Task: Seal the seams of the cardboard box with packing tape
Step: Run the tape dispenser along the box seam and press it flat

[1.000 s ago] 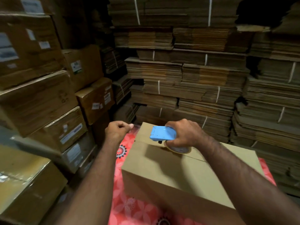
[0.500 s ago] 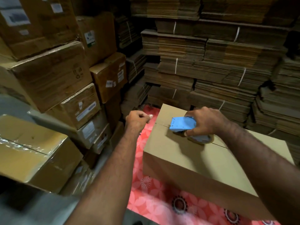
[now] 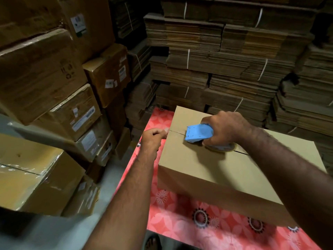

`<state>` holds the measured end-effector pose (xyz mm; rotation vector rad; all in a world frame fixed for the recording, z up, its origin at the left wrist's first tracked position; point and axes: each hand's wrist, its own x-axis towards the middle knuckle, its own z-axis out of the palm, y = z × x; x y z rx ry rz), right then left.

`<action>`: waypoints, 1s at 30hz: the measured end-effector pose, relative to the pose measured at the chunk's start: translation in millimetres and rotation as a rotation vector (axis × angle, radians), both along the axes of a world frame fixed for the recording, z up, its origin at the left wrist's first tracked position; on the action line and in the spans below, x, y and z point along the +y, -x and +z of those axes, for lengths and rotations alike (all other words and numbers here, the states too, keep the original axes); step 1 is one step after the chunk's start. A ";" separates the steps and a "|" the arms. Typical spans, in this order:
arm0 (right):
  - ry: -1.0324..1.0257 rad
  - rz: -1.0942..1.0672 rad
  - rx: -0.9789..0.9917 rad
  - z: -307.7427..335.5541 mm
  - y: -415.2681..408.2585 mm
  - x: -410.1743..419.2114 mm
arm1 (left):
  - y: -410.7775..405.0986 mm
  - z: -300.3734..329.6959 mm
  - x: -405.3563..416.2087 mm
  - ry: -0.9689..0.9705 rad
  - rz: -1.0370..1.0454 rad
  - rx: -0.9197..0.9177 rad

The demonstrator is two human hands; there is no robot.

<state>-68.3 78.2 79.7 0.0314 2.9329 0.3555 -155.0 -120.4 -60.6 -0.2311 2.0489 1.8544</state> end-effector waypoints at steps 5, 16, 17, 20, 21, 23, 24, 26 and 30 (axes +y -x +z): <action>-0.031 -0.005 -0.025 1.5 2.6 -6.4 | -1.9 0.1 -3.7 0.209 0.015 0.039; -0.054 -0.017 -0.081 0.1 10.5 -6.0 | -20.4 14.1 8.6 -0.202 -0.274 0.092; -0.055 -0.015 -0.083 -0.4 10.5 -5.6 | -19.6 11.9 6.9 -0.173 -0.318 0.076; -0.049 0.000 -0.062 -2.2 10.8 -5.4 | -15.7 11.1 2.7 0.046 -0.468 0.033; -0.047 0.001 -0.064 -2.8 11.2 -4.9 | -16.6 13.4 1.9 0.144 -0.506 0.061; -0.052 -0.004 -0.074 -3.4 11.9 -3.5 | -20.3 19.2 1.0 0.367 -0.520 0.277; -0.055 -0.006 -0.076 -3.4 11.8 -3.2 | -23.5 24.9 -1.2 0.420 -0.504 0.464; -0.052 -0.009 -0.073 -4.9 11.6 -3.0 | -28.1 32.3 -2.4 0.443 -0.593 0.781; -0.049 -0.014 -0.088 -3.8 13.2 -0.9 | -30.5 25.0 0.8 0.637 -0.809 0.885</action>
